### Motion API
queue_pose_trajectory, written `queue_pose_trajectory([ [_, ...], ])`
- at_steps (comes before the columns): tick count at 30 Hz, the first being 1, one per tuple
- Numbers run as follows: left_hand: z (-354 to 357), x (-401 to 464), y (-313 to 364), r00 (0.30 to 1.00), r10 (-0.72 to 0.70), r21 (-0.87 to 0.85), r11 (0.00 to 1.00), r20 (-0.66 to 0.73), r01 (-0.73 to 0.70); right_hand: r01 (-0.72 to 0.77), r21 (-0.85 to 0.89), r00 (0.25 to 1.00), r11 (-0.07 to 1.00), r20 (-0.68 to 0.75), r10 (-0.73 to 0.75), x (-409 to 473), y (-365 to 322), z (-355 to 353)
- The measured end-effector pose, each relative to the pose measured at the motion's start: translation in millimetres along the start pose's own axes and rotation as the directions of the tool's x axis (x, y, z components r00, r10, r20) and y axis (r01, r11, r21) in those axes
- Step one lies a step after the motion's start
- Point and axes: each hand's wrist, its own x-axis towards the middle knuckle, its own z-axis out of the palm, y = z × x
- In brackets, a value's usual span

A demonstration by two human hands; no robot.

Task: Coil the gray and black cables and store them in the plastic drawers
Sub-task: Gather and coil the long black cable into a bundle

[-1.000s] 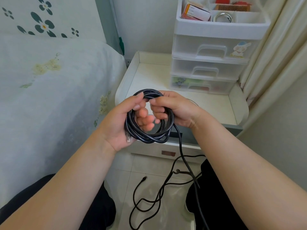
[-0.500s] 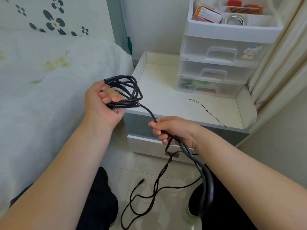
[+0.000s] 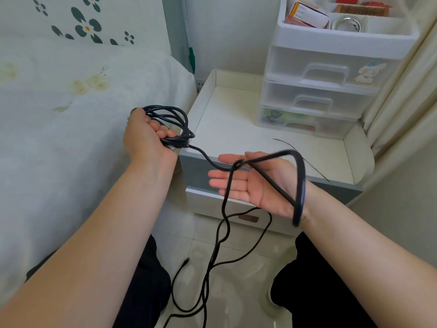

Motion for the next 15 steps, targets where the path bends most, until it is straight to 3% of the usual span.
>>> queue_pose_trajectory([
  [4, 6.1, -0.4, -6.2, 0.988, 0.151, 0.138, 0.98, -0.041, -0.144, 0.139, -0.191, 0.989, 0.972, 0.08, -0.125, -2.6, 3.0, -2.2],
  [8, 11.4, -5.9, -24.2, 0.96, 0.279, 0.362, 0.891, 0.036, -0.273, 0.23, -0.463, 0.95, 0.856, -0.083, -0.3, 2.8, 10.6, 3.8],
  [12, 13.3, -12.8, -39.7, 0.944, 0.289, 0.508, 0.796, 0.158, -0.329, 0.254, -0.731, 0.863, 0.633, -0.124, -0.49, 3.5, 14.0, 14.1],
  [15, 12.5, -15.3, -45.5, 0.946, 0.233, 0.566, 0.759, 0.225, -0.321, 0.263, -0.778, 0.841, 0.57, -0.104, -0.53, 1.5, 11.6, 19.3],
])
